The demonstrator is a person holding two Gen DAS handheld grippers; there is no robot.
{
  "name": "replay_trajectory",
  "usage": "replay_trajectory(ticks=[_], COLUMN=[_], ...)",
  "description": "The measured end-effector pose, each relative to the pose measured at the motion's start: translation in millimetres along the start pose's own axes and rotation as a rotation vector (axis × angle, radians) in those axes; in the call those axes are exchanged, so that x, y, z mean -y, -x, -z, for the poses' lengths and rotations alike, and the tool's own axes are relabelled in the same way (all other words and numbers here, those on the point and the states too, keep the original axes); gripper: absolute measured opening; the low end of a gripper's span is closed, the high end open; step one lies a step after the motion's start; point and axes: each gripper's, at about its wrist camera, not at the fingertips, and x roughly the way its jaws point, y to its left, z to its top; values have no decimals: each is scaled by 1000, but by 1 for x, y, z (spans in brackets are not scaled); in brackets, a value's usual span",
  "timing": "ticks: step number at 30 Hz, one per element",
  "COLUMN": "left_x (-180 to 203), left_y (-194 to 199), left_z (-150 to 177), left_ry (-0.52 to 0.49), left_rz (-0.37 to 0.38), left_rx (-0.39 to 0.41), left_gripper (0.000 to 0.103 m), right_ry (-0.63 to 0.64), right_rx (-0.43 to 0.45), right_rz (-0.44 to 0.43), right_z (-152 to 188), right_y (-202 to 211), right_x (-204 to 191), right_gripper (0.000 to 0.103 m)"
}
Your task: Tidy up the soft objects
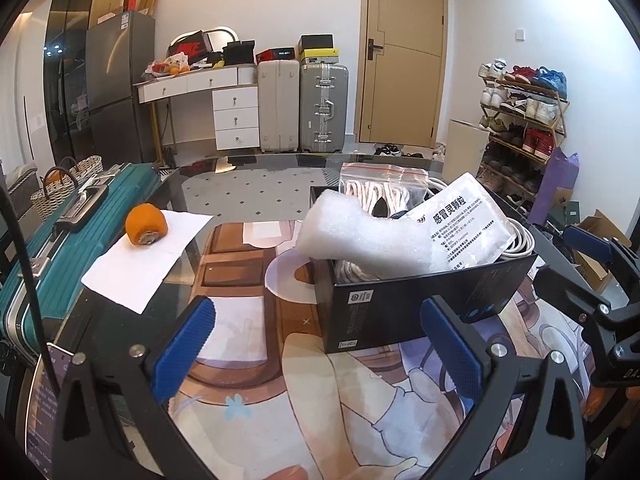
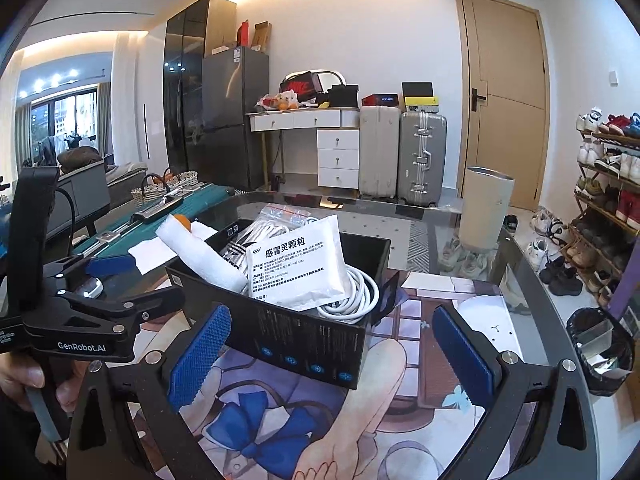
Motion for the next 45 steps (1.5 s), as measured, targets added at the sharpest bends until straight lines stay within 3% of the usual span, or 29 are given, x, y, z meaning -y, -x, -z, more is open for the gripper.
replay_trajectory(ticks=[45], left_x=[2], left_y=[3], left_z=[-1], left_ry=[2], left_rz=[-2], left_rx=[13], left_gripper=[103], right_ry=[-10], right_rx=[11], right_rz=[-6], right_z=[1], right_y=[2], right_x=[3], right_gripper=[102])
